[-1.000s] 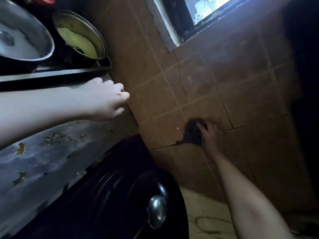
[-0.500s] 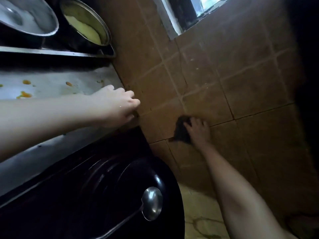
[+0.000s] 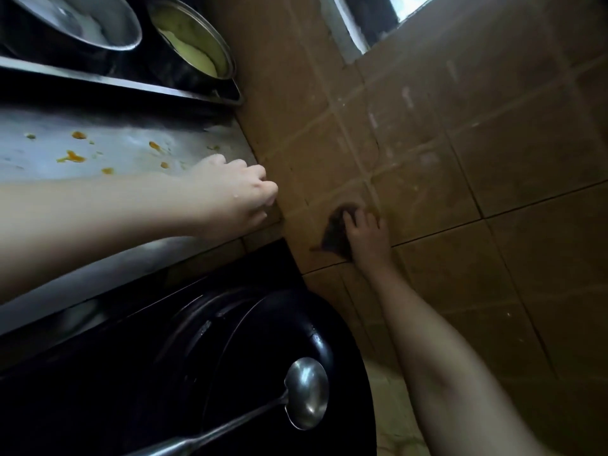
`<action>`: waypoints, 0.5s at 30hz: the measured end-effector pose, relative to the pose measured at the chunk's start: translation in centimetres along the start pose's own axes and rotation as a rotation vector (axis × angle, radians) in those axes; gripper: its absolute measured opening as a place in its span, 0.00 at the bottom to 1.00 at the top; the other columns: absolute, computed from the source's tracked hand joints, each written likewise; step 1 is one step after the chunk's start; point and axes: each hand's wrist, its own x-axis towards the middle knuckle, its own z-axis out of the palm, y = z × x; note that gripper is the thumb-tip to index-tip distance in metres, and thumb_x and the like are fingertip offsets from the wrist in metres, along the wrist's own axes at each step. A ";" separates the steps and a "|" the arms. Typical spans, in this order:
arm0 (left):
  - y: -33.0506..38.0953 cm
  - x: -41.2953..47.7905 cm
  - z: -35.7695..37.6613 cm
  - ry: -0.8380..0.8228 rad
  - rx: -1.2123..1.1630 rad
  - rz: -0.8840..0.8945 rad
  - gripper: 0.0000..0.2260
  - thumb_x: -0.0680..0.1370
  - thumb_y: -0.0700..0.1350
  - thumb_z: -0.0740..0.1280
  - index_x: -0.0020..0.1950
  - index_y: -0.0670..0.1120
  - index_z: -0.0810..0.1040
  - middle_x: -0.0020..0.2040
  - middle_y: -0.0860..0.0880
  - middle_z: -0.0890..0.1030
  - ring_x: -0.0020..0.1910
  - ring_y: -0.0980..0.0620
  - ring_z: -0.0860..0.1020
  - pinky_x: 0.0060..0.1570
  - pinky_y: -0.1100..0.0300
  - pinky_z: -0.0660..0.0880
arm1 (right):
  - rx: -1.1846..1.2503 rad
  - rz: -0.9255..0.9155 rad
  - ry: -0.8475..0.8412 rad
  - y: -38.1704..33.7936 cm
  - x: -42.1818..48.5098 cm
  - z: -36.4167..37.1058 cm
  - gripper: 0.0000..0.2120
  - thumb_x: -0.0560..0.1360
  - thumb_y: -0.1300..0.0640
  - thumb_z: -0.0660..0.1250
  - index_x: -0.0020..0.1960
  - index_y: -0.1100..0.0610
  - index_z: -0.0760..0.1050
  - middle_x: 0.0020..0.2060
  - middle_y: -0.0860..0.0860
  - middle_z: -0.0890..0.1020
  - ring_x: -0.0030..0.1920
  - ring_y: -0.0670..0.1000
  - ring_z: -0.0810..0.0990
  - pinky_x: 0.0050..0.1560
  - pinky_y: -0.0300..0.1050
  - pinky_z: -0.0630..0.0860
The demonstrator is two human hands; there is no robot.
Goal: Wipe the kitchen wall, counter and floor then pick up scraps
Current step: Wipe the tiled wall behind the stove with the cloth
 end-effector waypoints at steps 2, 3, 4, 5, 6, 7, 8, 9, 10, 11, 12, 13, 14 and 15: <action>-0.3 -0.1 1.0 -0.021 -0.001 -0.009 0.15 0.80 0.56 0.53 0.63 0.52 0.69 0.62 0.49 0.71 0.59 0.47 0.73 0.54 0.54 0.70 | 0.125 0.070 -0.003 0.1 2.9 -0.5 0.23 0.73 0.61 0.64 0.68 0.57 0.70 0.56 0.58 0.76 0.53 0.59 0.75 0.48 0.49 0.71; -0.5 -0.2 1.4 -0.033 -0.003 -0.013 0.15 0.81 0.56 0.53 0.63 0.52 0.69 0.62 0.49 0.71 0.60 0.47 0.73 0.55 0.53 0.71 | 0.168 0.085 0.000 0.0 4.2 -0.8 0.23 0.74 0.62 0.64 0.69 0.58 0.68 0.58 0.60 0.75 0.56 0.61 0.73 0.50 0.51 0.70; -0.7 -0.2 1.9 -0.045 -0.005 -0.017 0.15 0.81 0.56 0.53 0.63 0.52 0.69 0.62 0.49 0.71 0.60 0.47 0.73 0.56 0.53 0.71 | 0.183 0.090 0.016 -0.4 5.2 -1.0 0.23 0.75 0.63 0.63 0.69 0.58 0.68 0.58 0.61 0.74 0.56 0.62 0.73 0.50 0.52 0.70; -0.9 -0.3 2.3 -0.056 -0.005 -0.021 0.15 0.81 0.56 0.53 0.63 0.52 0.69 0.62 0.49 0.71 0.60 0.47 0.73 0.57 0.53 0.71 | 0.175 0.080 0.034 -0.8 6.1 -0.9 0.22 0.75 0.63 0.62 0.69 0.59 0.68 0.58 0.61 0.74 0.55 0.62 0.73 0.49 0.53 0.70; -1.1 -0.3 2.7 -0.063 -0.006 -0.022 0.15 0.81 0.56 0.52 0.63 0.52 0.69 0.62 0.49 0.71 0.60 0.47 0.73 0.57 0.53 0.71 | 0.160 0.041 0.039 -1.5 6.6 -0.6 0.21 0.75 0.63 0.62 0.68 0.59 0.69 0.57 0.61 0.74 0.54 0.62 0.73 0.49 0.53 0.70; -1.3 -0.4 3.0 -0.065 -0.007 -0.020 0.15 0.81 0.56 0.52 0.63 0.52 0.69 0.62 0.50 0.71 0.60 0.47 0.73 0.57 0.52 0.72 | 0.141 -0.029 0.017 -2.2 6.6 -0.1 0.20 0.75 0.62 0.62 0.67 0.58 0.69 0.57 0.60 0.74 0.54 0.62 0.73 0.49 0.53 0.69; -1.5 -0.4 3.3 -0.063 -0.005 -0.017 0.15 0.81 0.56 0.52 0.62 0.51 0.69 0.62 0.49 0.72 0.60 0.47 0.73 0.57 0.52 0.72 | 0.110 -0.125 -0.020 -3.0 6.2 0.8 0.18 0.75 0.60 0.62 0.65 0.58 0.70 0.57 0.59 0.74 0.54 0.61 0.73 0.49 0.52 0.69; -1.8 -0.4 3.6 -0.060 0.000 -0.014 0.15 0.80 0.56 0.52 0.62 0.51 0.69 0.61 0.49 0.72 0.60 0.47 0.73 0.57 0.52 0.72 | 0.066 -0.239 -0.058 -3.7 5.2 1.8 0.16 0.74 0.59 0.62 0.62 0.57 0.72 0.57 0.57 0.74 0.53 0.59 0.73 0.49 0.51 0.69; -2.0 -0.5 3.8 -0.057 0.002 -0.009 0.15 0.80 0.56 0.52 0.62 0.52 0.69 0.61 0.50 0.72 0.59 0.47 0.73 0.56 0.53 0.72 | 0.000 -0.340 -0.102 -4.3 3.9 2.7 0.14 0.73 0.57 0.64 0.58 0.55 0.76 0.56 0.54 0.75 0.51 0.57 0.75 0.48 0.49 0.70; -2.3 -0.6 4.1 -0.057 0.000 -0.007 0.15 0.80 0.56 0.52 0.62 0.52 0.69 0.61 0.50 0.72 0.59 0.48 0.73 0.55 0.53 0.72 | -0.072 -0.405 -0.146 -4.6 2.5 3.4 0.11 0.70 0.54 0.67 0.52 0.52 0.79 0.53 0.51 0.78 0.48 0.54 0.77 0.46 0.47 0.71; -2.6 -0.7 4.4 -0.063 -0.006 -0.008 0.16 0.81 0.56 0.52 0.63 0.52 0.68 0.62 0.50 0.72 0.60 0.48 0.73 0.55 0.54 0.72 | -0.113 -0.455 -0.181 -4.8 1.3 4.0 0.09 0.66 0.52 0.71 0.46 0.51 0.81 0.49 0.49 0.79 0.44 0.52 0.78 0.42 0.44 0.72; -2.9 -0.7 4.5 -0.073 -0.014 -0.013 0.16 0.81 0.57 0.52 0.64 0.53 0.68 0.63 0.50 0.71 0.60 0.49 0.73 0.55 0.55 0.71 | -0.119 -0.499 -0.207 -4.8 0.1 4.6 0.08 0.62 0.52 0.74 0.41 0.51 0.82 0.46 0.48 0.80 0.41 0.51 0.78 0.38 0.43 0.71; -3.1 -0.7 4.7 -0.077 -0.022 -0.020 0.16 0.81 0.57 0.52 0.64 0.53 0.68 0.63 0.51 0.71 0.60 0.49 0.73 0.56 0.55 0.71 | -0.112 -0.537 -0.224 -4.8 -0.9 5.2 0.08 0.59 0.53 0.75 0.38 0.52 0.82 0.43 0.48 0.80 0.39 0.51 0.77 0.36 0.43 0.71; -3.2 -0.7 4.7 -0.074 -0.032 -0.028 0.16 0.81 0.57 0.52 0.65 0.53 0.67 0.64 0.51 0.71 0.60 0.49 0.73 0.56 0.55 0.71 | -0.107 -0.565 -0.226 -4.5 -1.7 5.8 0.07 0.59 0.53 0.74 0.37 0.53 0.81 0.42 0.49 0.80 0.38 0.51 0.77 0.36 0.43 0.70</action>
